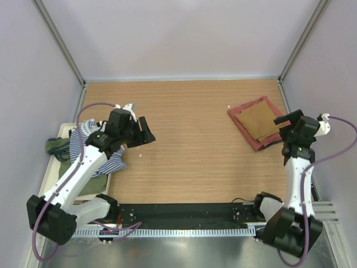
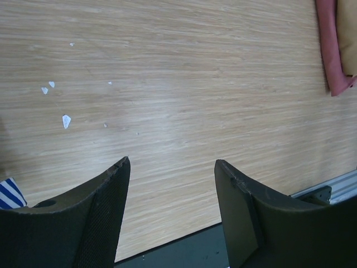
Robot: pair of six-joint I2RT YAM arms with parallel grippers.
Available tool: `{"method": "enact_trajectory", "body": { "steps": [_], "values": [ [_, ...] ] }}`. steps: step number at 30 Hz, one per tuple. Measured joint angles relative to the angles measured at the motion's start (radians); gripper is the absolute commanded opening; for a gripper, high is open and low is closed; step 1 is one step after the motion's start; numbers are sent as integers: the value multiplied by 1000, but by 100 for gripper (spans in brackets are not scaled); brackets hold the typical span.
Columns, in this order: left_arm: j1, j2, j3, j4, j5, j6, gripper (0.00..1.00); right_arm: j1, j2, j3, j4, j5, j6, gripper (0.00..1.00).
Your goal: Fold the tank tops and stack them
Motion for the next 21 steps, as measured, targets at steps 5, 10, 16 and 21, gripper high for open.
{"method": "enact_trajectory", "body": {
  "steps": [5, 10, 16, 21],
  "values": [
    [-1, -124, -66, 22, -43, -20, 66, 0, -176, 1, 0, -46, -21, 100],
    [-2, -317, -217, 112, -71, -35, 80, 50, -203, -18, 6, -157, -90, 99],
    [-2, -455, -475, 280, -84, -75, 100, 344, -223, -139, 28, -150, -161, 96],
    [-16, -456, -608, 412, -112, -92, 100, 650, -184, -164, 51, -42, -228, 100]
  ]
}}
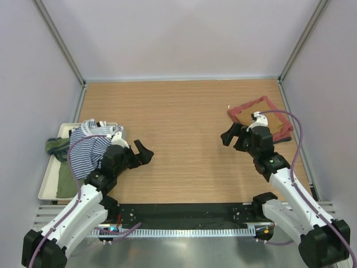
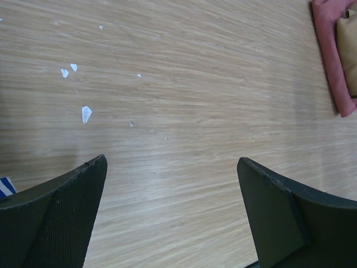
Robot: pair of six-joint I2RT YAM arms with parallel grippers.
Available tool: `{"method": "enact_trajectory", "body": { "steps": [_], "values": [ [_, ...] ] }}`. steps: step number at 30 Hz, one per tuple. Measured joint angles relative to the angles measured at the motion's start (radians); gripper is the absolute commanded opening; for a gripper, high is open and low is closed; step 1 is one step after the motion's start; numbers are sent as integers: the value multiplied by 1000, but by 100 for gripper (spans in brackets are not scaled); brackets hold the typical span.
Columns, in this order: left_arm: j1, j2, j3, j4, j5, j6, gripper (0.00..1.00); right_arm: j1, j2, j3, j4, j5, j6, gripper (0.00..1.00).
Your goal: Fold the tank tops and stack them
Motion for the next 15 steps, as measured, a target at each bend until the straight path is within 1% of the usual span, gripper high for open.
{"method": "enact_trajectory", "body": {
  "steps": [2, 5, 6, 10, 13, 15],
  "values": [
    [-7, 7, -29, 48, -11, 8, 99, 32, 29, -16, 40, 17, -16, 100],
    [-13, 25, -50, 112, -22, 40, 100, 37, 79, -92, 129, 9, -20, 100],
    [-14, 29, -54, 125, -27, 53, 100, 38, 80, -102, 135, 8, -21, 100],
    [-16, 20, -80, 174, -48, 114, 100, 38, 70, -238, 236, -9, -25, 100],
    [-16, -3, -108, 210, -46, 146, 100, 38, 46, -284, 256, -16, -27, 100],
    [-16, -8, -118, 226, -44, 159, 99, 38, -3, -319, 312, -40, -27, 100]
  ]
}}
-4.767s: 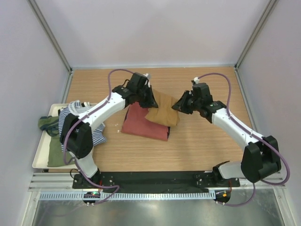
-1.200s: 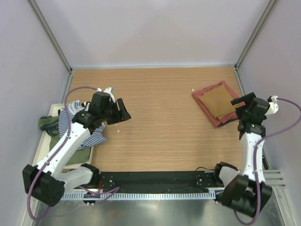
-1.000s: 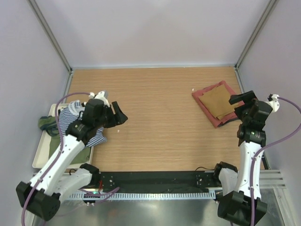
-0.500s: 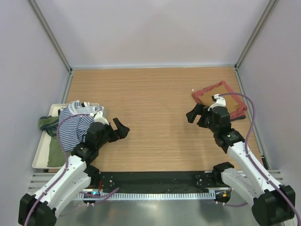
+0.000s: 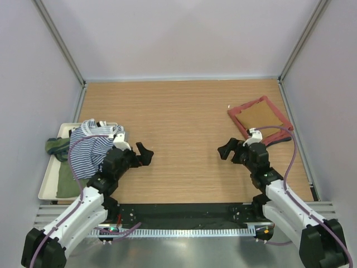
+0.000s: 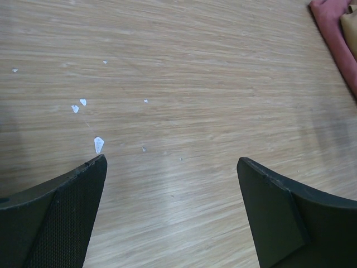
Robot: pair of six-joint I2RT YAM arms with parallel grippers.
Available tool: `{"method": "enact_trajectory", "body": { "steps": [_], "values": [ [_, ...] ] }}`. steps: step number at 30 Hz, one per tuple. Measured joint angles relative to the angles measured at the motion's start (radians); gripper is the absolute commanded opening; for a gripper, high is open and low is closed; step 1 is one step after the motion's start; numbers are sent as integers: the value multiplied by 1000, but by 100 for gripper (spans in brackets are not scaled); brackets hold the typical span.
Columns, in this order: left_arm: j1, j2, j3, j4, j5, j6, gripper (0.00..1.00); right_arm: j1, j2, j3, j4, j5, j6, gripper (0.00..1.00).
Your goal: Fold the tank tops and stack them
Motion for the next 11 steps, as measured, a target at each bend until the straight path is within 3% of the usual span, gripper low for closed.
{"method": "enact_trajectory", "body": {
  "steps": [11],
  "values": [
    [0, 69, 2, 16, -10, -2, 99, 0, -108, -32, 79, -26, 1, 100]
  ]
}}
